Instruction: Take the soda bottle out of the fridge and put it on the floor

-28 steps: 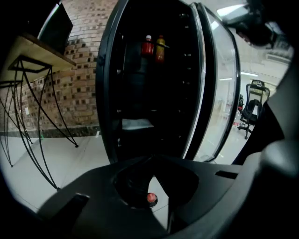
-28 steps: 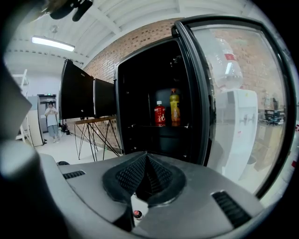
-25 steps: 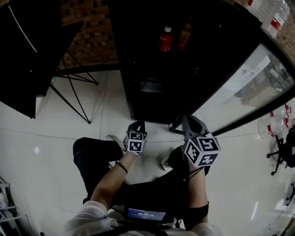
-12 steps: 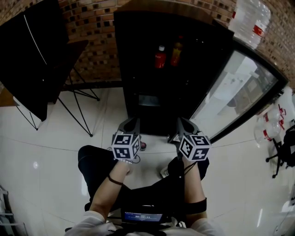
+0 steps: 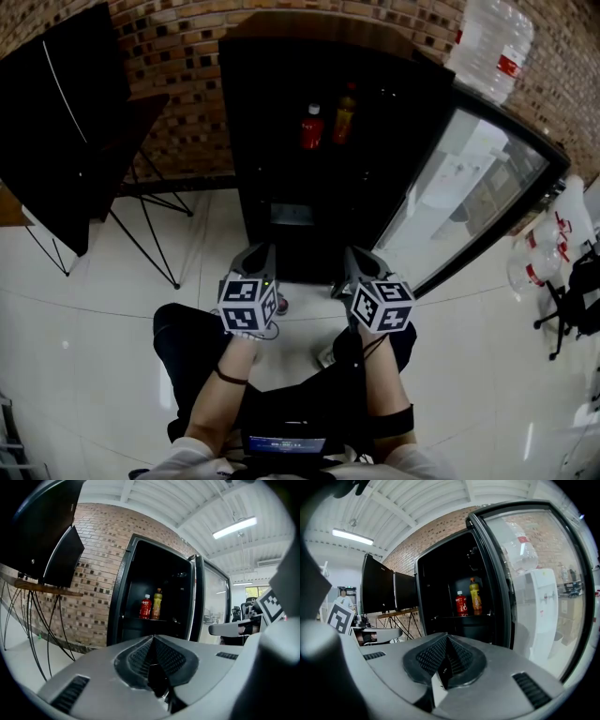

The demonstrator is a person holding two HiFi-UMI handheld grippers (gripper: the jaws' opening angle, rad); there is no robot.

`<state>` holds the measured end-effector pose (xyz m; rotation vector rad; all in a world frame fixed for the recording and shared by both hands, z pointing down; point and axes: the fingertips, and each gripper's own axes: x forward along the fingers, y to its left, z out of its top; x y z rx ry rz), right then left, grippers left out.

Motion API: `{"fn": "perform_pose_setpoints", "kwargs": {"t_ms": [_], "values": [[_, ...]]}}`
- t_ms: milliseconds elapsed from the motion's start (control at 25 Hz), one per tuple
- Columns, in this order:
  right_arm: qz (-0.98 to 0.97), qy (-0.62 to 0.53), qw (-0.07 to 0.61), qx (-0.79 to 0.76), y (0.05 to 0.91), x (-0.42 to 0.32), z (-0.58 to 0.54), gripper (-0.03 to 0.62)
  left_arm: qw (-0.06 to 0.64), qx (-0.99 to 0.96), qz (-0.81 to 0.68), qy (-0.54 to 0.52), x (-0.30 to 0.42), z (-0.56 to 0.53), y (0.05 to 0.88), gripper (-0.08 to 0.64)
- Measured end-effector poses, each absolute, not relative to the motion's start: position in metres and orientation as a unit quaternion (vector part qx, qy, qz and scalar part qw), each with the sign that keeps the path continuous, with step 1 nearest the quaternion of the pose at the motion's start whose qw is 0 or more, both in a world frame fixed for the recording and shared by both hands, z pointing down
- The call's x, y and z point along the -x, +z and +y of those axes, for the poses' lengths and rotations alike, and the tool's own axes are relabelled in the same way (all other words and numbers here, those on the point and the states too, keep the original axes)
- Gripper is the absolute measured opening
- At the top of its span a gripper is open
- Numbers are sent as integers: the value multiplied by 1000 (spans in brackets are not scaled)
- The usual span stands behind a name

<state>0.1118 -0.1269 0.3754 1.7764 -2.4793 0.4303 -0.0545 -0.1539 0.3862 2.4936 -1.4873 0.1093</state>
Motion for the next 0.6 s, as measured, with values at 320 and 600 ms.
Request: {"fn": "perform_pose_setpoints", "kwargs": {"t_ms": [320,600], "values": [[-801,123,42,-584,373,-116,-122,14,110,-852,-510,33,53,-162,375,3],[-800,109,44,-588,369,-117,-122,12,99,-852,-513,37,51,-166,370,3]]}}
